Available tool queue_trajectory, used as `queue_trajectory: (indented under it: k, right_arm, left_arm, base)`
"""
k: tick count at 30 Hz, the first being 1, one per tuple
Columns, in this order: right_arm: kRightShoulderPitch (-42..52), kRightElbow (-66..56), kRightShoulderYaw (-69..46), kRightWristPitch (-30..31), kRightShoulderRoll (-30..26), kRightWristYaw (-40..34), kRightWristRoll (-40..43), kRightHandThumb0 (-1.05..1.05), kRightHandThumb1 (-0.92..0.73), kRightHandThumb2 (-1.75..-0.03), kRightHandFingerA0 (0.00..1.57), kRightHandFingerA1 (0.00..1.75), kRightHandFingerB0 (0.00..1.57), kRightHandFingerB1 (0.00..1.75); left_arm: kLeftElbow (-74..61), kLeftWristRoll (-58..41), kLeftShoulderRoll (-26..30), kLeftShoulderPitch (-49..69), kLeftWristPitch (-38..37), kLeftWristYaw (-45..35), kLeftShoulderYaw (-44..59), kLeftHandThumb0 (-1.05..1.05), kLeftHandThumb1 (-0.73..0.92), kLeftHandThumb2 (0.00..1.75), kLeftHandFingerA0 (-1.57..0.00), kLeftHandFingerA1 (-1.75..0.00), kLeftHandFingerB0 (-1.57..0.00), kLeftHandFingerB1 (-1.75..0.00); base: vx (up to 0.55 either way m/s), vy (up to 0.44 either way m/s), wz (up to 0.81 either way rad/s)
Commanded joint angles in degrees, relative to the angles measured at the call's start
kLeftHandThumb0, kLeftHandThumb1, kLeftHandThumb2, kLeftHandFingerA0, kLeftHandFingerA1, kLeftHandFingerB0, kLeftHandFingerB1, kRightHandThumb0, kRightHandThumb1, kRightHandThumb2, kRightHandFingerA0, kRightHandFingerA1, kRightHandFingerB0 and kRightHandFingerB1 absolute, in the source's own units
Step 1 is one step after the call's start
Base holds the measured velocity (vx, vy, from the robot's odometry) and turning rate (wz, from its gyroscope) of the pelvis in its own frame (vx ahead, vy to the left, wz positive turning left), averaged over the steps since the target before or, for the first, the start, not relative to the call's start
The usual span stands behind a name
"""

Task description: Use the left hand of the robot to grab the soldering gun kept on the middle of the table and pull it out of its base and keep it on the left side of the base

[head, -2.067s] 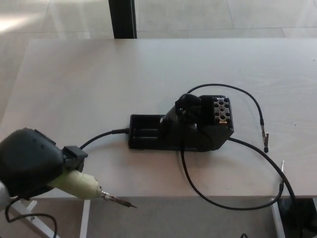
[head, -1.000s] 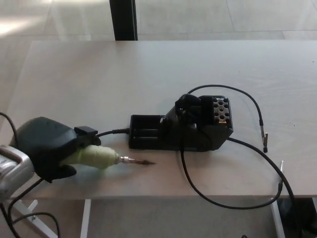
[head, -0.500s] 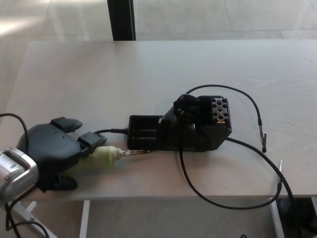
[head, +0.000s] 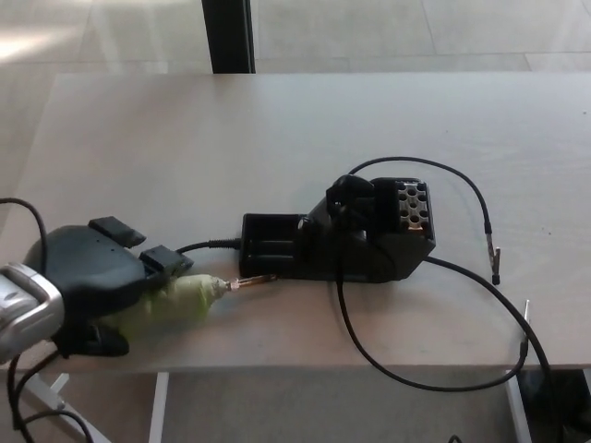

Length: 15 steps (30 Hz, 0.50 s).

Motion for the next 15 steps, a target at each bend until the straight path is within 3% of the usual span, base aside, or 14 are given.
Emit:
queue_trajectory:
  k: [1,4,5,6,7,9,10,14,15]
  right_arm:
    - [1.16,0.31,-0.59,-1.07,-1.89,0.59,1.07,-0.58,-0.49,-0.87,0.66,0.73,0.38,0.53]
    - [1.35,0.13,-0.88,-0.78,-1.73,0.84,1.43,-0.57,-0.49,-0.87,0.65,0.72,0.38,0.53]
    - [1.27,0.17,-1.01,-0.63,-1.70,0.80,1.58,-0.54,-0.61,-0.58,0.69,0.67,0.46,0.40]
    - [1.28,0.18,-0.87,-0.72,-1.72,0.64,1.41,-0.57,-0.48,-0.86,0.67,0.73,0.40,0.54]
    - [1.30,0.24,-0.69,-0.95,-1.74,0.46,1.18,-0.55,-0.61,-0.58,0.71,0.68,0.47,0.41]
    - [1.28,0.32,-0.73,-1.09,-1.72,0.43,1.20,-0.55,-0.61,-0.58,0.71,0.68,0.47,0.41]
    - [1.36,0.18,-0.80,-1.08,-1.72,0.64,1.31,-0.62,-0.50,-0.86,0.67,0.74,0.41,0.54]
    - [1.09,0.39,-0.92,-0.66,-1.59,0.68,1.49,-0.57,-0.48,-0.87,0.66,0.74,0.40,0.54]
    - [1.02,0.31,-0.97,-0.78,-1.49,0.80,1.58,-0.56,-0.61,-0.58,0.68,0.68,0.46,0.41]
  left_arm:
    - [-5.54,-37.98,3.10,-8.52,24.31,-41.07,14.55,-0.53,0.70,0.60,-0.42,-0.55,-0.44,-0.45]
    - [-1.12,-44.42,4.68,-14.60,29.24,-46.96,19.99,-0.52,0.71,0.61,-0.60,-0.65,-0.58,-0.49]
    - [0.20,-45.41,4.93,-15.97,30.25,-47.57,21.51,-0.53,0.70,0.61,-0.61,-0.69,-0.60,-0.51]
    - [0.67,-45.78,5.21,-16.77,31.14,-47.71,22.53,-0.54,0.70,0.61,-0.63,-0.70,-0.62,-0.52]
    - [1.70,-46.36,5.63,-17.74,31.89,-47.78,24.15,-0.55,0.70,0.60,-0.65,-0.72,-0.64,-0.51]
    - [2.94,-46.85,5.73,-18.34,31.92,-48.12,25.34,-0.55,0.70,0.60,-0.65,-0.72,-0.64,-0.51]
    - [4.22,-48.19,6.48,-18.67,30.76,-48.44,27.16,-0.55,0.72,0.61,-0.64,-0.73,-0.62,-0.52]
    - [6.59,-56.11,9.77,-16.35,34.82,-47.68,40.77,-0.59,0.77,0.63,-0.55,-0.73,-0.54,-0.58]
    - [7.57,-58.32,9.36,-15.39,37.03,-46.53,45.13,-0.55,0.75,0.62,-0.60,-0.74,-0.58,-0.63]
  base:
    - [0.00,0.000,0.00]
    - [0.00,0.000,0.00]
    - [0.00,0.000,0.00]
    - [0.00,0.000,0.00]
    - [0.00,0.000,0.00]
    - [0.00,0.000,0.00]
    - [0.00,0.000,0.00]
    - [0.00,0.000,0.00]
    - [0.00,0.000,0.00]
